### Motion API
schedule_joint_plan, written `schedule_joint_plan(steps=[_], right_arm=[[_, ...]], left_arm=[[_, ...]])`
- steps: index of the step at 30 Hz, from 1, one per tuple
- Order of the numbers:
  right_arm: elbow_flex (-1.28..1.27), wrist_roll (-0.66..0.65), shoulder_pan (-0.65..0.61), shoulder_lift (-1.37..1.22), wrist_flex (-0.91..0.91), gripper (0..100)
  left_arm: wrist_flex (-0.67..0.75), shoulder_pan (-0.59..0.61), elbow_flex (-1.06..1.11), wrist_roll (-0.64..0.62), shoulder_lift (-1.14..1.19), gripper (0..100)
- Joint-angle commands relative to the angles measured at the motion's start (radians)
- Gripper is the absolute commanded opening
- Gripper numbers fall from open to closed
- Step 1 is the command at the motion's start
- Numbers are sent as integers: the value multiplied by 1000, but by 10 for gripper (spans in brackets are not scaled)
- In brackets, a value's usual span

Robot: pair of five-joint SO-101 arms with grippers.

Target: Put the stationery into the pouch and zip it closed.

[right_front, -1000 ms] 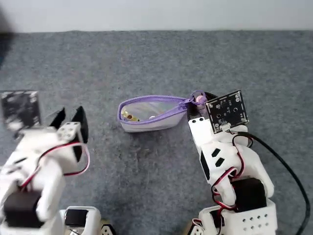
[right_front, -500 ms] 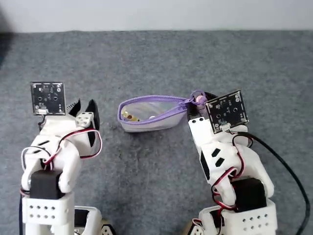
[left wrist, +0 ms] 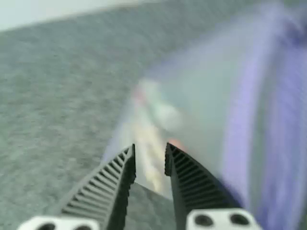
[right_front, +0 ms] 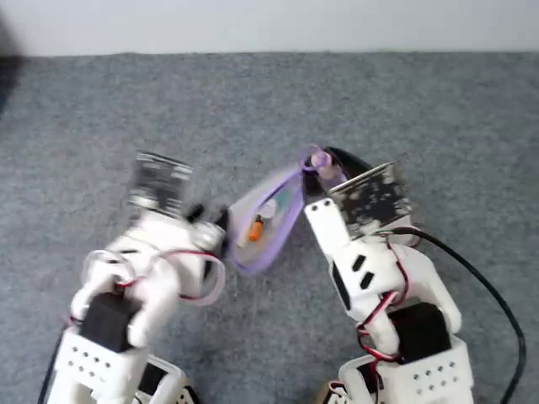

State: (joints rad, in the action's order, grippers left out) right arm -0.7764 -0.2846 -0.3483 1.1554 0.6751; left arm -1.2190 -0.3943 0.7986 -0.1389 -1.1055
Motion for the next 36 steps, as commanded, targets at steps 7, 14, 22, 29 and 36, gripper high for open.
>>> schedule_joint_plan(steps=[7,14,22,29,36], right_arm=[[104,-28,-79,-125,-179,8],[160,-20,-251,-124,15,8],[206,163,-271,-124,199,7],[236,371,-274,-124,392,7],[236,476,-266,-134,358,7]], left_arm=[[-23,-164,-136,-9,-6,100],[69,-161,-22,-110,-8,100],[66,-55,-22,-109,-15,100],[-41,21,-74,-60,-17,103],[-147,-61,-125,-11,-15,105]])
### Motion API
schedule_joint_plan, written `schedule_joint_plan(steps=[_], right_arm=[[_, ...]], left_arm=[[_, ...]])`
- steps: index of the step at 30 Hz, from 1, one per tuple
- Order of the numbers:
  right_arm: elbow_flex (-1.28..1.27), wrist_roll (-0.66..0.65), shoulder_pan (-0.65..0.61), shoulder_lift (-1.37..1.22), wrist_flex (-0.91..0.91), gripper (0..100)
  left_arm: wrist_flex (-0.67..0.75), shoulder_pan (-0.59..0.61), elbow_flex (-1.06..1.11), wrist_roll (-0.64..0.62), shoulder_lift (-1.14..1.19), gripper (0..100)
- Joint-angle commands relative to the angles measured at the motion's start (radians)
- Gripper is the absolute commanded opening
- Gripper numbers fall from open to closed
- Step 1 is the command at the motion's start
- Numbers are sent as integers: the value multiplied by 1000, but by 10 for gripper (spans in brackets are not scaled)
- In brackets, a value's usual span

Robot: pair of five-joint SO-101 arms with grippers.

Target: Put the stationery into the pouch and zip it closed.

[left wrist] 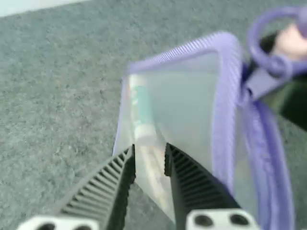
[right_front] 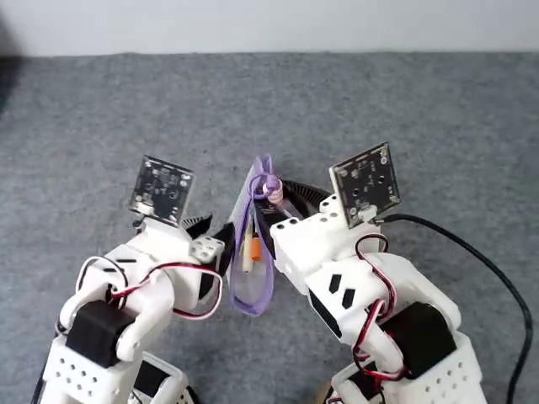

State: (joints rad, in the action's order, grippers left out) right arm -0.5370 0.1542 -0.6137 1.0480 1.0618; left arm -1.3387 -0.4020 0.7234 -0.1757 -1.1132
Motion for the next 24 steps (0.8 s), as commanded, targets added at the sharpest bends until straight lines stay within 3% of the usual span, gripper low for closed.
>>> schedule_joint_plan(steps=[1,9,16,24], right_arm=[[-3,43,12,-27,-56,7],[32,-14,71,-27,-239,7],[74,-207,-24,-28,-239,7],[94,-249,-84,-27,-232,7]], left_arm=[[-34,-77,-50,25,-8,105],[48,-152,-36,21,0,100],[258,-158,48,-63,3,100],[391,-153,27,-103,190,100]])
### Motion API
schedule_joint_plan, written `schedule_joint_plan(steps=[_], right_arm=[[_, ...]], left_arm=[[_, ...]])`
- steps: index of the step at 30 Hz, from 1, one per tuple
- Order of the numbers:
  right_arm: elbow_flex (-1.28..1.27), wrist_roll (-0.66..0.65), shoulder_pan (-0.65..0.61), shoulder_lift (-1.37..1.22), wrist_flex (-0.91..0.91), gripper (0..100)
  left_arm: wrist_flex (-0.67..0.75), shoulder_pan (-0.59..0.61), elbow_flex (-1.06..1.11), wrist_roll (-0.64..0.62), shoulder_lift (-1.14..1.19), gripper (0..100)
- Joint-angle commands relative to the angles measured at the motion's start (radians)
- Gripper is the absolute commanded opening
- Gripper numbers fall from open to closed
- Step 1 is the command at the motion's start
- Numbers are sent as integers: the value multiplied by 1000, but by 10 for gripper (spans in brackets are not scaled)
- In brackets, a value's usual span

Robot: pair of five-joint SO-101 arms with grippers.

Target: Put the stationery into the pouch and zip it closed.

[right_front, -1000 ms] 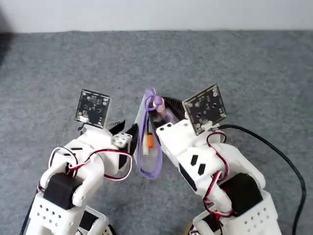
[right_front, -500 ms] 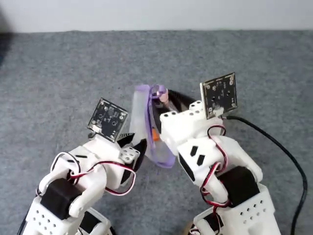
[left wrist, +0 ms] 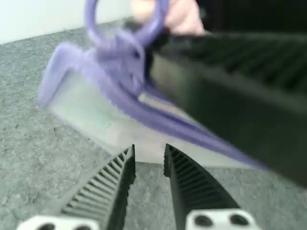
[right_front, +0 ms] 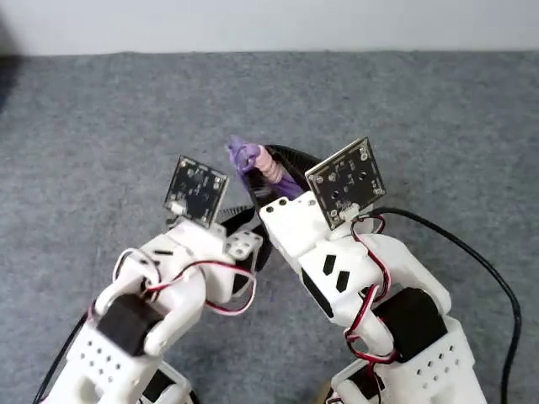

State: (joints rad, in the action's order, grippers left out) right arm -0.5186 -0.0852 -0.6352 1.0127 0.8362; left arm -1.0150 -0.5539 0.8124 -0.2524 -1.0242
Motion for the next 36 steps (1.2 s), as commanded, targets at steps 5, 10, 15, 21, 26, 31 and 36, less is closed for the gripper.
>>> schedule_joint_plan(steps=[5,10,15,21,26,31,36], right_arm=[[83,-6,-76,18,156,7],[81,18,-15,19,295,7],[55,126,77,18,366,7],[-6,137,124,19,386,7],[-11,137,117,19,395,7],[-12,137,117,10,397,7],[-66,135,64,12,410,7]], left_arm=[[63,2,-199,-29,281,100],[-58,18,-283,-17,324,100],[-215,48,-317,77,322,100],[-371,166,-346,155,322,104],[-532,275,-403,255,322,182],[-628,385,-424,315,322,347],[-595,460,-418,354,322,329]])
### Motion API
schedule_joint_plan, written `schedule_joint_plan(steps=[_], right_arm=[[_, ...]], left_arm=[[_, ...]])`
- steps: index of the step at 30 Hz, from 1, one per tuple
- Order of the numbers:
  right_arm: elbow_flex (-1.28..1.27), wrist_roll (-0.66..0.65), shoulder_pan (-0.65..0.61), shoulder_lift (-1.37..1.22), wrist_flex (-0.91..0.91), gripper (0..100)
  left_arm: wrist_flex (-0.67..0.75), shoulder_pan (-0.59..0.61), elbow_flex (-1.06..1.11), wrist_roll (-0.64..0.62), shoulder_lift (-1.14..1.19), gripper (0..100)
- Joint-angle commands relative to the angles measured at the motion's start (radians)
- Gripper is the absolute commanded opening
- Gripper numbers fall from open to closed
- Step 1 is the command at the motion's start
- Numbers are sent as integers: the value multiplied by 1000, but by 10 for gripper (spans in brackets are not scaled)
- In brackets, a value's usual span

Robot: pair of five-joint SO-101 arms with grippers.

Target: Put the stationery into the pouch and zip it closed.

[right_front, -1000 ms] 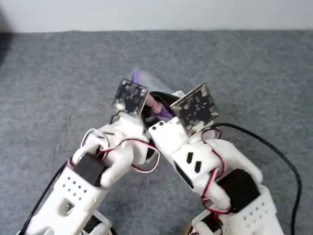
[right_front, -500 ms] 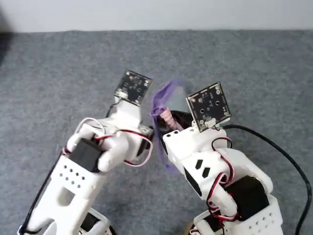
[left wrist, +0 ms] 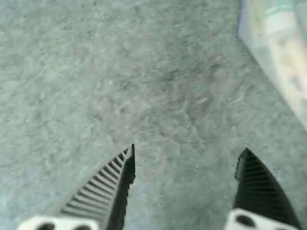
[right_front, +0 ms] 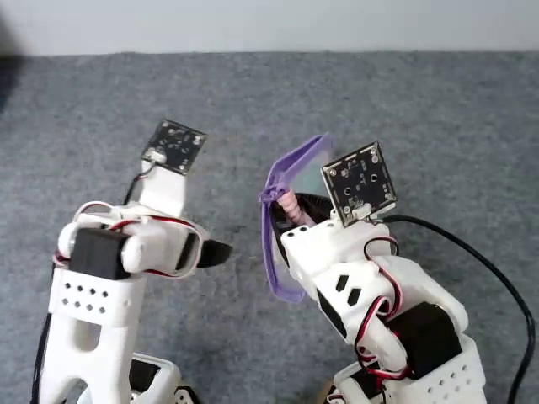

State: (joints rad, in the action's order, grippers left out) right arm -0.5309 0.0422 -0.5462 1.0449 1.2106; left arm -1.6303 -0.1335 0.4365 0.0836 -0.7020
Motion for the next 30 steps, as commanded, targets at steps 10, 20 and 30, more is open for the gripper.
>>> schedule_joint_plan(steps=[10,20,30], right_arm=[[-209,6,-180,-22,81,7],[-235,3,-185,-24,93,7],[-235,6,-234,-15,93,7]], left_arm=[[187,233,-50,-144,0,327],[98,6,-209,-178,6,327],[307,-104,-87,-265,9,327]])
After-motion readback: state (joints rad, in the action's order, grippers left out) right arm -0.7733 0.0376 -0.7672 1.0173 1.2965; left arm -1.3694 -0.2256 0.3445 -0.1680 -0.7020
